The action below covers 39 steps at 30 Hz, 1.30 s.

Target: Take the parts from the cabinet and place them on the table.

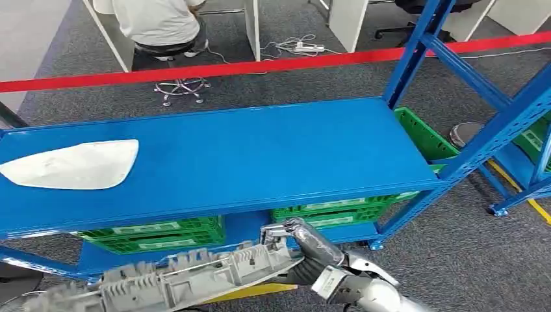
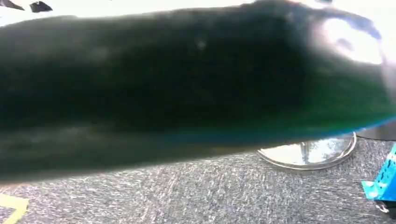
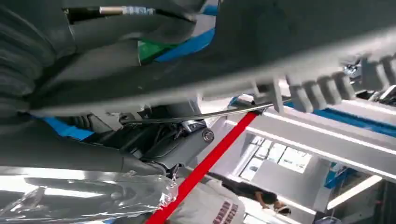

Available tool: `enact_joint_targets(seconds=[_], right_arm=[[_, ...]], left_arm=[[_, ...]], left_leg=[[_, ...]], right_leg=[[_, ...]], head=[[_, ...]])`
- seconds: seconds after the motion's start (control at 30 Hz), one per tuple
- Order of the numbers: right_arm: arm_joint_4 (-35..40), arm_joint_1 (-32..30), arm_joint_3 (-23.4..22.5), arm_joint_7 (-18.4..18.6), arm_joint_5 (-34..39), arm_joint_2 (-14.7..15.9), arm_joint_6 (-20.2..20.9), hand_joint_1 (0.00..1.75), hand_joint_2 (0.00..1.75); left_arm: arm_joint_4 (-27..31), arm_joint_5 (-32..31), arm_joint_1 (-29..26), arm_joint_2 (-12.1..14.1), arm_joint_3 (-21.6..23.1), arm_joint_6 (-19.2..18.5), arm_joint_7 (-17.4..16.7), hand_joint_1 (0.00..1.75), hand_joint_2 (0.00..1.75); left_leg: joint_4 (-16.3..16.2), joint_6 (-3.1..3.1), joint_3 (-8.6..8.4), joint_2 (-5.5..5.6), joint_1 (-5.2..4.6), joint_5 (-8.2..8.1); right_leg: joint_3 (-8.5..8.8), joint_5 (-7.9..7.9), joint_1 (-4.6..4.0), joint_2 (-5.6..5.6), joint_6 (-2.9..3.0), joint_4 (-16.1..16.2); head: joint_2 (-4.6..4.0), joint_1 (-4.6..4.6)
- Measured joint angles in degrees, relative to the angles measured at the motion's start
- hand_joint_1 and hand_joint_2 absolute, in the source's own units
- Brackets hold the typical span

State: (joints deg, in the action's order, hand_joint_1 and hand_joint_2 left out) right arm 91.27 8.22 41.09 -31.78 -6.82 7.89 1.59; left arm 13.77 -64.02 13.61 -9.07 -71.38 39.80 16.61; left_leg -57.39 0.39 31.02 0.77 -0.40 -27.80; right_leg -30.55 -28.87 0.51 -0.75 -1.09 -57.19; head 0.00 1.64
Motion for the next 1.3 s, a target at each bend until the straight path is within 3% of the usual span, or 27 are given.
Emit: enact_joint_targets(seconds=[0.3,0.5,0.8,1.3], right_arm=[[-1.6,2.0,1.0,-0.7,2.9,0.1,6.1,1.75,1.75],[-2.8,2.6,1.6,-0.9,1.7,0.1,5.6,1.75,1.75],[-3.0,1.4,2.5,2.0,-8.7,0.1,-6.4,1.75,1.75],[-3.0,-2.4,3.1,2.3,-11.8,-0.1,-11.6,1.75,1.75]], left_arm=[[0.0,-1.5,0.1,-0.4,1.0,0.0,-0.7,0.00,0.00],[0.0,-2.1,0.1,-0.5,1.1,0.1,-1.0,0.00,0.00],[0.0,-1.9,-0.1,-0.4,1.0,0.1,-1.7,0.00,0.00],[-0.1,-0.8,-0.3,-0.2,1.0,-1.0,-1.2,0.00,0.00]], left_leg=[[0.0,0.00,0.02,0.00,0.00,0.01],[0.0,0.00,0.03,0.00,0.00,0.00],[0.0,0.00,0.08,0.01,0.00,0.00],[0.0,0.00,0.16,0.01,0.00,0.00]], right_leg=[[-0.03,0.00,0.00,0.01,0.00,0.0],[-0.04,0.00,0.00,0.00,0.00,0.0],[-0.07,0.00,0.00,0.01,0.00,0.0],[-0.15,0.00,0.00,0.01,0.00,0.0]], head=[[0.00,0.02],[0.00,0.02],[0.00,0.00],[0.00,0.02]])
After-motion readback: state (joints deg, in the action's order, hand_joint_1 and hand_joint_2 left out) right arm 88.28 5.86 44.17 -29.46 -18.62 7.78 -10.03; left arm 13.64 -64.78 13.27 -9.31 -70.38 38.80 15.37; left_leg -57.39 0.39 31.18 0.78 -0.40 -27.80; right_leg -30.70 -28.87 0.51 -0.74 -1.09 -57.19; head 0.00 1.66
